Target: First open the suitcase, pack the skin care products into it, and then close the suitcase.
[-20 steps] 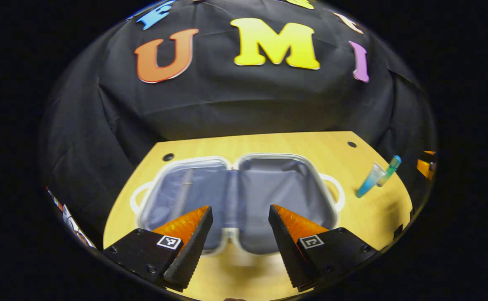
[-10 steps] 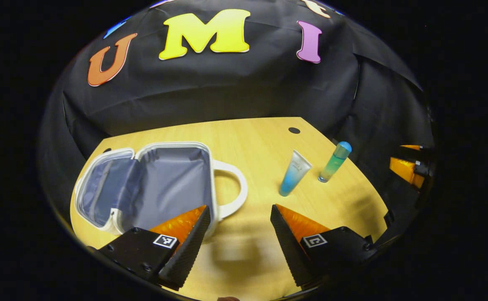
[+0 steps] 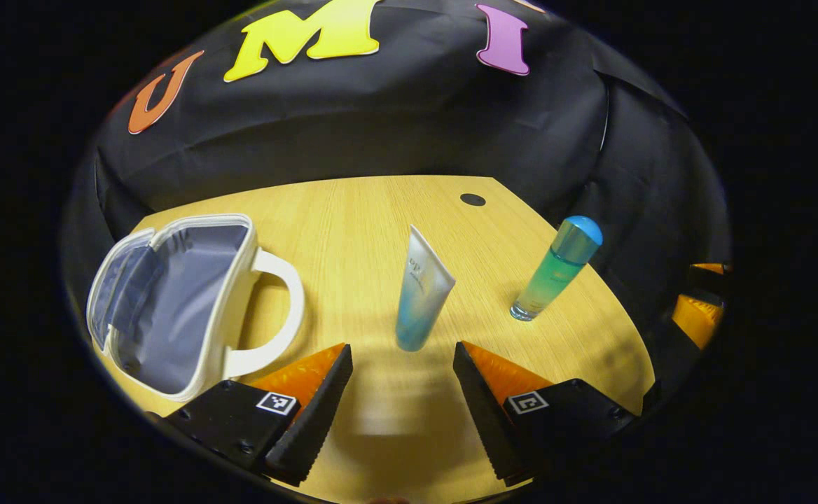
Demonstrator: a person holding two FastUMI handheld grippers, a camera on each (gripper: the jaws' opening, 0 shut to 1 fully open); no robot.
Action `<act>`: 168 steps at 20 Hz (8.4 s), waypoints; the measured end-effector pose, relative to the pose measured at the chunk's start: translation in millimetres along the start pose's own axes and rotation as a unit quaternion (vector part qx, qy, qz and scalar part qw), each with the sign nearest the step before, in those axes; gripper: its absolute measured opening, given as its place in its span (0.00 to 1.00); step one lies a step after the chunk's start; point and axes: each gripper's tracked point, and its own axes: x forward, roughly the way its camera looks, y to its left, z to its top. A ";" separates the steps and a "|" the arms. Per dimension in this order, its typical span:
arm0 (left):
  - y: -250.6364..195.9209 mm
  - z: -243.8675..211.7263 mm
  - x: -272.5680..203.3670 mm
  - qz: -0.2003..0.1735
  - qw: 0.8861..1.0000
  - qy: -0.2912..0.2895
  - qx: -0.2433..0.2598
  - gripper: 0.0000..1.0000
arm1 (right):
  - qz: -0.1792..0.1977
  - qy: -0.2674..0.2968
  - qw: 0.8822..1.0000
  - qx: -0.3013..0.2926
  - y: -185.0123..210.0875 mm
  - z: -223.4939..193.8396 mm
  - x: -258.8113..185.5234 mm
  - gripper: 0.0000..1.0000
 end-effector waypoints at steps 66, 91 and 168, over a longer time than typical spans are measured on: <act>290.2 -59.6 -42.2 0.098 0.974 0.206 -0.012 0.41 | 0.018 0.039 0.998 0.052 190.5 36.9 35.3 0.34; 310.8 39.1 -122.3 0.150 0.988 0.041 0.014 0.93 | 0.109 0.021 0.994 0.002 308.1 103.5 52.8 0.36; 606.7 -34.2 -101.8 -0.012 0.871 -0.078 -0.485 0.84 | 0.050 -0.175 0.983 -0.027 336.4 246.4 -88.1 0.80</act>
